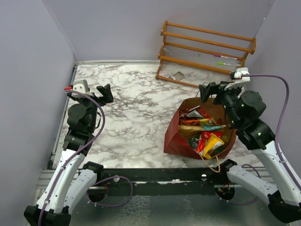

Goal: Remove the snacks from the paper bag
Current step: Move the paper bag to the center of the board.

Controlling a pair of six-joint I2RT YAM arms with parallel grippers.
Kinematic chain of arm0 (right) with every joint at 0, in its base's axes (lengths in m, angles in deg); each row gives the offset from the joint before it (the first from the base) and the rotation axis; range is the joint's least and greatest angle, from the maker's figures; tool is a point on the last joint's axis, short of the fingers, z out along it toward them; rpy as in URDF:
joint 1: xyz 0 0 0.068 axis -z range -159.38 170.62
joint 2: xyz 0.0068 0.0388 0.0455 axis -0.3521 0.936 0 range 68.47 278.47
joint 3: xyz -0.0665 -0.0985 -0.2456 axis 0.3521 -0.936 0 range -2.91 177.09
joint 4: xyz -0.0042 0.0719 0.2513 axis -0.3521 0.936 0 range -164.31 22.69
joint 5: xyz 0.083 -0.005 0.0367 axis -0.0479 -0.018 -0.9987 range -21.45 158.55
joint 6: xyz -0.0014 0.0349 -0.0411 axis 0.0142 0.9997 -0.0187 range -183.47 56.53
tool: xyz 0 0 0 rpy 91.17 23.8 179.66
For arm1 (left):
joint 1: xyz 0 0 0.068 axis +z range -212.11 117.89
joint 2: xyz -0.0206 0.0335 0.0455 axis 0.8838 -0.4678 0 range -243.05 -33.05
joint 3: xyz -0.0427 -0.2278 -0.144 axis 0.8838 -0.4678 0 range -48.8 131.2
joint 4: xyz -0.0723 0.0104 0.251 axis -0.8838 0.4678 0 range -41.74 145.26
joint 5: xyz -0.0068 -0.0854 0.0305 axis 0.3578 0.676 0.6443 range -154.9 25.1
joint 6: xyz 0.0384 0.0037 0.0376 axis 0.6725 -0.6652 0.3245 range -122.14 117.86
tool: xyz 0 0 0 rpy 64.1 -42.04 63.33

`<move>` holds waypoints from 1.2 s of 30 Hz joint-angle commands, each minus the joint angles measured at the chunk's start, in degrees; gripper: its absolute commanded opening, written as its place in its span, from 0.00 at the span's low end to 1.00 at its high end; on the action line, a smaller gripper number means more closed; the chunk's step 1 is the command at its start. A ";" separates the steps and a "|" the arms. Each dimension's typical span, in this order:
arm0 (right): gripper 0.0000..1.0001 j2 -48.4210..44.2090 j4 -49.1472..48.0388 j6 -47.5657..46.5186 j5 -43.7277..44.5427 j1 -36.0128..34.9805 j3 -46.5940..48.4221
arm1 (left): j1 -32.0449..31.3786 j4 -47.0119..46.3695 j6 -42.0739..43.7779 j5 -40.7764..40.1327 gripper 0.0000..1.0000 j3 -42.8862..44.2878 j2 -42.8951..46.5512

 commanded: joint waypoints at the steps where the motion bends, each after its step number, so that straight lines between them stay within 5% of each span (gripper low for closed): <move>1: 0.99 0.53 1.95 -2.03 -3.57 0.62 -1.00 | 0.44 -4.82 -3.45 3.02 0.99 -0.63 0.08; 20: 0.58 9.54 0.85 -7.75 3.42 0.94 -3.12 | 0.63 -6.82 -5.82 3.63 0.99 -1.15 0.14; 28: 0.11 14.45 -5.16 -8.19 -2.93 1.00 0.17 | 0.61 -7.07 -5.87 3.55 0.99 -1.34 -0.45; 36: 0.01 20.57 -11.07 -6.86 -7.34 0.95 5.81 | 0.55 -7.16 -5.68 3.51 0.99 -1.54 -0.69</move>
